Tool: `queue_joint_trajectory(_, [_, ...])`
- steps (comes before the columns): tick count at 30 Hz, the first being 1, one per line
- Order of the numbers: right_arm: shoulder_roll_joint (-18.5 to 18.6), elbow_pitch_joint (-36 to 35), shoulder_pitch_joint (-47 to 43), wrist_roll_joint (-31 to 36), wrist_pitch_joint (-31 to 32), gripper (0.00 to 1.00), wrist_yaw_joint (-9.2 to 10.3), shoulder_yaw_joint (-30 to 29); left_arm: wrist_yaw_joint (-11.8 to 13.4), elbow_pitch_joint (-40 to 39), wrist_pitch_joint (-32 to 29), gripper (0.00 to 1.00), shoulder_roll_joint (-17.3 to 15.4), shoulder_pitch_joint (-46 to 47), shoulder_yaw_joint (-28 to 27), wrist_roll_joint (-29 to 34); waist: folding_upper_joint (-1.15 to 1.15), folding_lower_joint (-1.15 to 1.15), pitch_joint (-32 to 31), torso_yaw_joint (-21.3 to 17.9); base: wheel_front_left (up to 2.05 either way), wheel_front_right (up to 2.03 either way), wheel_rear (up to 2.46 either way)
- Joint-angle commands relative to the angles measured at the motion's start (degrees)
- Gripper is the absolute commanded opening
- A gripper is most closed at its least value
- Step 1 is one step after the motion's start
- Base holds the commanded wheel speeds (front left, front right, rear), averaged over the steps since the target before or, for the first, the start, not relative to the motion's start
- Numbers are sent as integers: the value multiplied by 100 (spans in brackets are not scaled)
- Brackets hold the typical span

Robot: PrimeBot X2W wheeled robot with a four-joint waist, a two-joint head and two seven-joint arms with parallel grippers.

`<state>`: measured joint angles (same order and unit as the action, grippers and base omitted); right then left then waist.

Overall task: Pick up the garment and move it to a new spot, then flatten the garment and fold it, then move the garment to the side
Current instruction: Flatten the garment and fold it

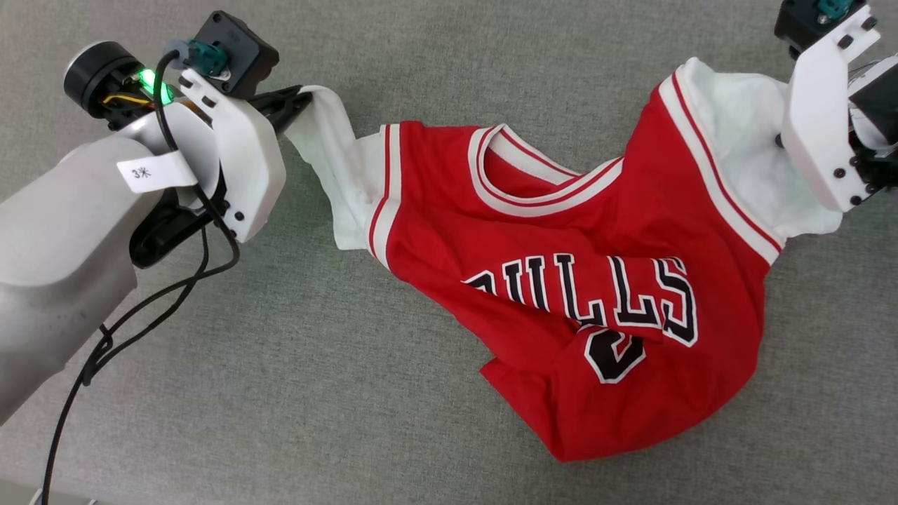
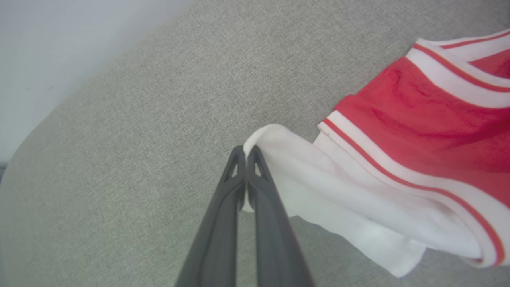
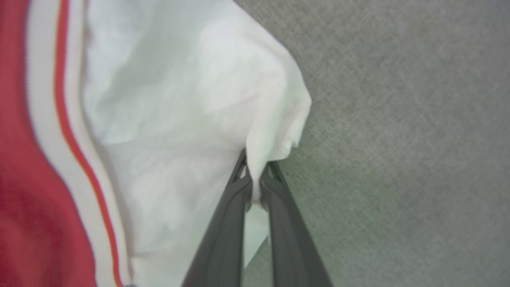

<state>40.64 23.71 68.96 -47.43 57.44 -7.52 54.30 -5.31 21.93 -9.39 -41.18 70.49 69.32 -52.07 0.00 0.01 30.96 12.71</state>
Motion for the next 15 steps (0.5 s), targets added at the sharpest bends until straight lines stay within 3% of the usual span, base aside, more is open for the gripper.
queue_joint_trajectory(1, [-80, 201, -178, 32, -331, 0, 6, 87, 0, 55, 61, 0, -4, 27, 0, 41, 0, -1, -191, -77, 0, 0, 0])
queue_joint_trajectory(7, [-72, 170, 28, -61, -1128, 0, 4, 158, 14, 119, 201, 0, -77, -47, -34, 13, 0, -1, -782, -231, 0, 0, 0])
queue_joint_trajectory(15, [564, -441, 259, -148, -2293, 0, 5, 653, 202, -246, 626, 0, -350, 18, -208, 159, 0, -1, -1593, -477, 0, 0, 0])
